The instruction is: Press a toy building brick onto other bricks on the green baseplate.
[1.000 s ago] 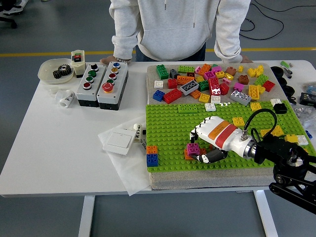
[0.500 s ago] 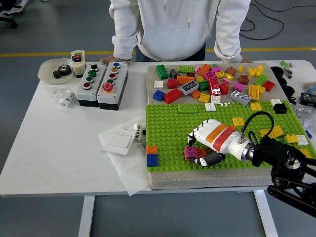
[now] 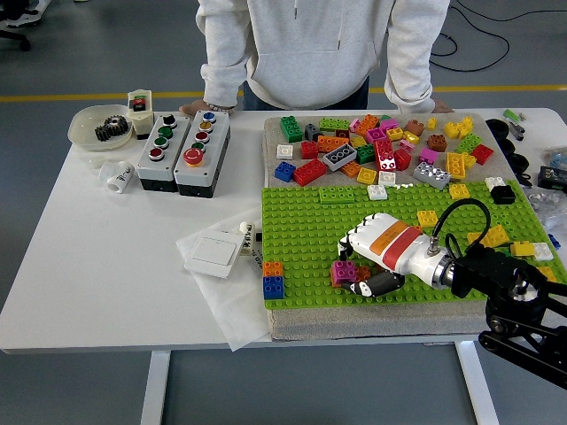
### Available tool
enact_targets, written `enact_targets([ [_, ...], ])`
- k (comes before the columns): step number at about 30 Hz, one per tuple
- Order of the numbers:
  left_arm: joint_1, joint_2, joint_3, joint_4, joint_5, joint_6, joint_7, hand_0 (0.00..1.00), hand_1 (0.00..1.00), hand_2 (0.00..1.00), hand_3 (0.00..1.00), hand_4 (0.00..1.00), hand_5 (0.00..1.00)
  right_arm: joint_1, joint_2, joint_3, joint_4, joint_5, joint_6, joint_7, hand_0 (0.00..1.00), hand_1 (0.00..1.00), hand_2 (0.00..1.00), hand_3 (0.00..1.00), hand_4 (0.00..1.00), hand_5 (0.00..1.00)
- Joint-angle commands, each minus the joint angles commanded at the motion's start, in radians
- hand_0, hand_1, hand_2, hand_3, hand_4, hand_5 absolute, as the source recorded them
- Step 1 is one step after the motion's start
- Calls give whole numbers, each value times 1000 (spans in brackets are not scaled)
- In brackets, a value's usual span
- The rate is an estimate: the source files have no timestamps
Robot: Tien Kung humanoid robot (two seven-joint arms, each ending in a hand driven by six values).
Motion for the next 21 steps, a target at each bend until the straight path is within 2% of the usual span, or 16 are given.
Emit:
enact_targets([
  [12, 4, 0, -1, -1, 4, -1, 2, 802, 799, 788, 580, 612, 623, -2, 1, 6, 3, -1, 4, -2, 615, 513, 547, 483, 686, 330],
  [20, 3, 0, 3, -1, 1, 0, 0, 800, 798, 788, 581, 612, 623, -1, -1, 17, 5, -5, 25, -3, 615, 535, 570, 494, 711, 327],
  [21, 3, 0, 3, -1, 1, 0, 0, 800, 797, 787, 581, 612, 623, 0, -1, 19, 5, -5, 27, -3, 623, 602, 622, 530, 796, 360],
])
